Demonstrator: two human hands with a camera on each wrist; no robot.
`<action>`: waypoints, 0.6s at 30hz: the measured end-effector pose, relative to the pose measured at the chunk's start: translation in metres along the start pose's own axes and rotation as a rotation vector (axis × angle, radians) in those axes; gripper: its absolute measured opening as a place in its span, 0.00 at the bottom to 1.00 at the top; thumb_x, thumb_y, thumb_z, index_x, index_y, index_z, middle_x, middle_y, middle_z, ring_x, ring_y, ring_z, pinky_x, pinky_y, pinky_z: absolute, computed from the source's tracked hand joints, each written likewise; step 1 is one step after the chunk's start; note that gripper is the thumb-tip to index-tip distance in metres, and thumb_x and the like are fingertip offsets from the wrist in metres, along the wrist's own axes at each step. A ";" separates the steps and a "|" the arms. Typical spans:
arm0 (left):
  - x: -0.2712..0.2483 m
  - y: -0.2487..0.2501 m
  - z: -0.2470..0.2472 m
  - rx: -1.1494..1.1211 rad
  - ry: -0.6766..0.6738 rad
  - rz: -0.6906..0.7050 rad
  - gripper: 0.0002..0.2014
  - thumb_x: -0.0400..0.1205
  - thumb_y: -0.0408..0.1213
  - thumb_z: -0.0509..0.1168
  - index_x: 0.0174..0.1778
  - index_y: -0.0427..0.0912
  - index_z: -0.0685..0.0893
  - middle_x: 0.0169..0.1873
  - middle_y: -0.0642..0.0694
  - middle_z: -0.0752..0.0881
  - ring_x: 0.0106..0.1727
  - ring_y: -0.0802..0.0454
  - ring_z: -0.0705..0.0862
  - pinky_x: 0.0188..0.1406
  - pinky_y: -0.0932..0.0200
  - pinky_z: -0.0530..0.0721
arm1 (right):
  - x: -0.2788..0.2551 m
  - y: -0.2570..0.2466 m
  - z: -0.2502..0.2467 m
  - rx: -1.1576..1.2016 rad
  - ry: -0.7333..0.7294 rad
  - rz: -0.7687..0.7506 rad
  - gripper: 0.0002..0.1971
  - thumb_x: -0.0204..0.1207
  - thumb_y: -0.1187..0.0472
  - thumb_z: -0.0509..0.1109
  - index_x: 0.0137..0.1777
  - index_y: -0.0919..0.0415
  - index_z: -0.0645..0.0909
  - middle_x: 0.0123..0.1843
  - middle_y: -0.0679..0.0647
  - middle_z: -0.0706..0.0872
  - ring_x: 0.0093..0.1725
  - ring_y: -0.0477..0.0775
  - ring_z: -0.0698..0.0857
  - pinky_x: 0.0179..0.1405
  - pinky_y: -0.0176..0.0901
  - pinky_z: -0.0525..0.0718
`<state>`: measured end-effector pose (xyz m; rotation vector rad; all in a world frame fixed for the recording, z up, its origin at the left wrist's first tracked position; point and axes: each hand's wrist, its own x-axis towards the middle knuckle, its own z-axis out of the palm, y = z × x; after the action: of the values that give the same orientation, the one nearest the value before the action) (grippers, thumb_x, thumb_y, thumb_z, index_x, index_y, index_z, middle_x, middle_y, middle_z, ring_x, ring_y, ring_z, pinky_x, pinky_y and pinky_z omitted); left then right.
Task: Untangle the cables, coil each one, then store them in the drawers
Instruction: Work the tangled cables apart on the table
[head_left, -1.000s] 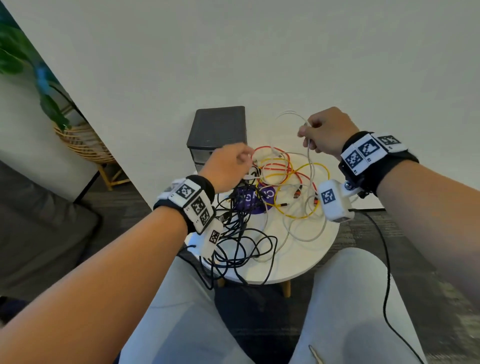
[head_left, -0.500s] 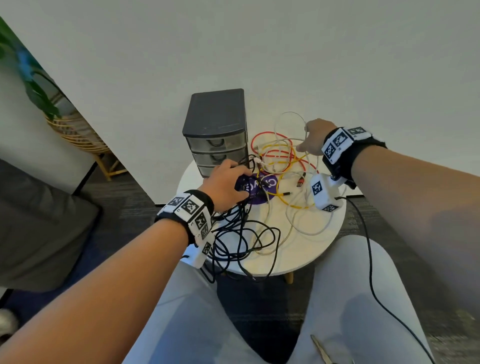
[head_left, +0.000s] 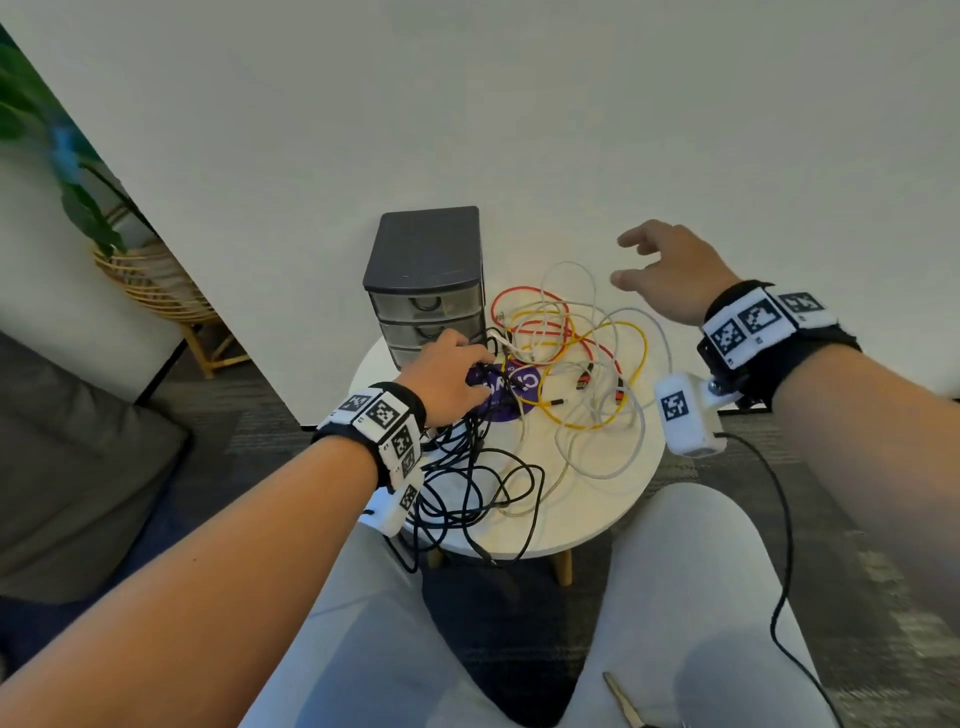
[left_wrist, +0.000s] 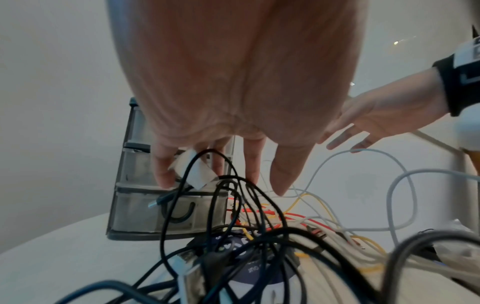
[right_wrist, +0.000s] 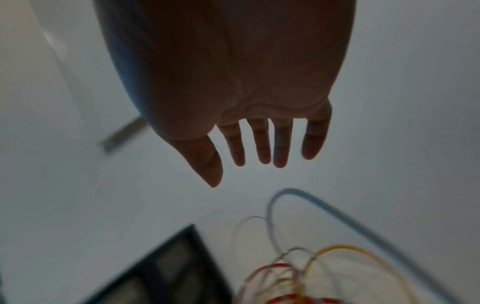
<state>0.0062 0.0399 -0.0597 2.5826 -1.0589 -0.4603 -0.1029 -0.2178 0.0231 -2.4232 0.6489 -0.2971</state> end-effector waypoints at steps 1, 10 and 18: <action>-0.003 0.004 -0.001 0.018 0.009 0.015 0.22 0.85 0.46 0.69 0.76 0.55 0.78 0.76 0.45 0.69 0.75 0.43 0.72 0.73 0.39 0.78 | -0.011 -0.005 0.000 0.073 0.026 -0.050 0.19 0.79 0.55 0.75 0.70 0.52 0.81 0.69 0.55 0.82 0.66 0.57 0.82 0.66 0.49 0.76; -0.035 0.037 -0.001 0.281 -0.157 0.132 0.21 0.82 0.60 0.67 0.72 0.66 0.81 0.85 0.47 0.63 0.88 0.45 0.51 0.83 0.26 0.45 | -0.092 -0.032 0.054 -0.437 -0.767 -0.434 0.16 0.81 0.54 0.75 0.68 0.52 0.87 0.57 0.45 0.85 0.56 0.42 0.84 0.46 0.27 0.72; -0.050 0.024 0.006 0.338 -0.221 0.165 0.13 0.80 0.56 0.72 0.61 0.63 0.88 0.87 0.49 0.60 0.90 0.46 0.42 0.81 0.22 0.36 | -0.098 -0.015 0.081 -0.734 -0.635 -0.509 0.05 0.80 0.60 0.72 0.48 0.50 0.90 0.57 0.51 0.81 0.60 0.59 0.77 0.57 0.56 0.80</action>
<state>-0.0448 0.0584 -0.0463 2.7439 -1.5305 -0.5792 -0.1519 -0.1164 -0.0376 -3.1031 -0.2049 0.6102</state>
